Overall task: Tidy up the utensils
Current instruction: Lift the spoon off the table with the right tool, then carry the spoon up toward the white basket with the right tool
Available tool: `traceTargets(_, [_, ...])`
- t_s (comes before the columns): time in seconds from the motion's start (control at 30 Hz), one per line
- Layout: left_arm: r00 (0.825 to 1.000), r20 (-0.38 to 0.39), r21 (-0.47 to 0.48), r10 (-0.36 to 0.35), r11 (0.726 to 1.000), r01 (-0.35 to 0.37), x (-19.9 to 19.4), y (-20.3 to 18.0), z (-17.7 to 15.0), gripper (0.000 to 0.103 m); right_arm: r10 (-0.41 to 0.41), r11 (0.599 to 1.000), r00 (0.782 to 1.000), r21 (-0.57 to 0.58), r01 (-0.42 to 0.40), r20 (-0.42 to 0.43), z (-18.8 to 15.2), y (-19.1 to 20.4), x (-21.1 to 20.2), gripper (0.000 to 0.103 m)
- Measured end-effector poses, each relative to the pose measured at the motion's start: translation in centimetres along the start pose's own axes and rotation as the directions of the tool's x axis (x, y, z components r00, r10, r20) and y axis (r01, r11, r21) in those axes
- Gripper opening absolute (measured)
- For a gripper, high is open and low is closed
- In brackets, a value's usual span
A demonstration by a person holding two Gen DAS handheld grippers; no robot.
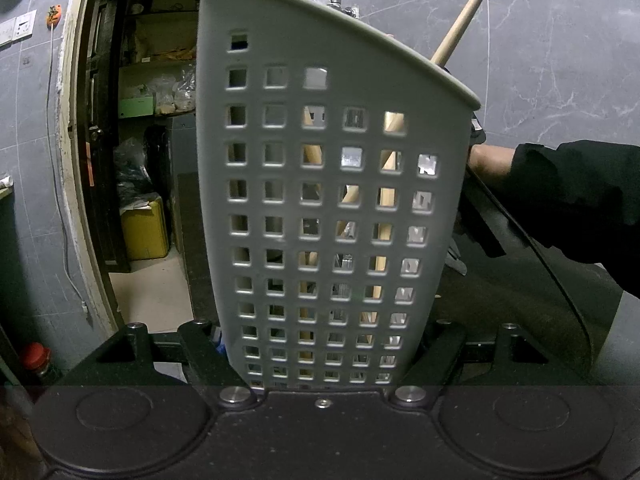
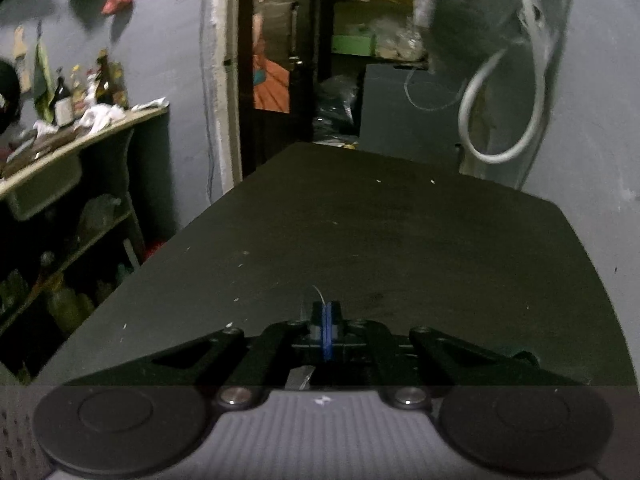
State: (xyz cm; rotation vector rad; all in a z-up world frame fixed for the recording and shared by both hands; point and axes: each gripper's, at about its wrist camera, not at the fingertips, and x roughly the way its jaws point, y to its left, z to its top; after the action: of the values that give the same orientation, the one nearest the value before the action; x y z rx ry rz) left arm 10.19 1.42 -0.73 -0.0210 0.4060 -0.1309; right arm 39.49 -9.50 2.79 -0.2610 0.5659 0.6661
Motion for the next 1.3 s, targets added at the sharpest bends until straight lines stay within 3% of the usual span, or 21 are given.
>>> traceTargets(0.27, [1.000, 0.000, 0.000, 0.001, 1.000, -0.001, 0.0, 0.0, 0.0, 0.077, -0.015, 0.995, 1.000, -0.103, 0.014, -0.013, -0.5, 2.8, -0.5, 0.003])
traceTargets(0.47, [1.000, 0.000, 0.000, 0.000, 1.000, 0.000, 0.0, -0.1, 0.0, 0.077, -0.015, 0.996, 0.999, -0.093, 0.011, -0.042, -1.1, 2.9, 0.4, 0.007])
traceTargets(0.73, [1.000, 0.000, 0.000, 0.001, 1.000, -0.001, 0.0, -0.1, 0.0, 0.077, -0.005, 0.998, 1.000, -0.060, 0.004, -0.010, -1.1, 2.1, -0.8, 0.003])
traceTargets(0.9, [1.000, 0.000, 0.000, 0.000, 1.000, 0.000, 0.0, -0.1, 0.0, 0.077, -0.064, 0.985, 0.998, -0.157, 0.066, 0.016, -1.7, 2.7, -2.7, 0.000])
traceTargets(1.07, [1.000, 0.000, 0.001, 0.003, 1.000, -0.003, 0.0, -0.2, 0.0, 0.077, -0.143, 0.941, 0.989, -0.306, 0.142, 0.020, -3.5, 4.9, -5.2, 0.000])
traceTargets(1.2, [1.000, 0.000, 0.000, 0.004, 1.000, -0.004, 0.0, -0.2, 0.0, 0.077, -0.169, 0.911, 0.986, -0.379, 0.162, 0.015, -5.8, 7.0, -6.7, 0.000])
traceTargets(1.3, [1.000, 0.001, 0.000, 0.003, 1.000, -0.003, 0.0, -0.2, 0.1, 0.077, -0.158, 0.916, 0.987, -0.372, 0.149, 0.007, -6.4, 7.6, -7.9, 0.000])
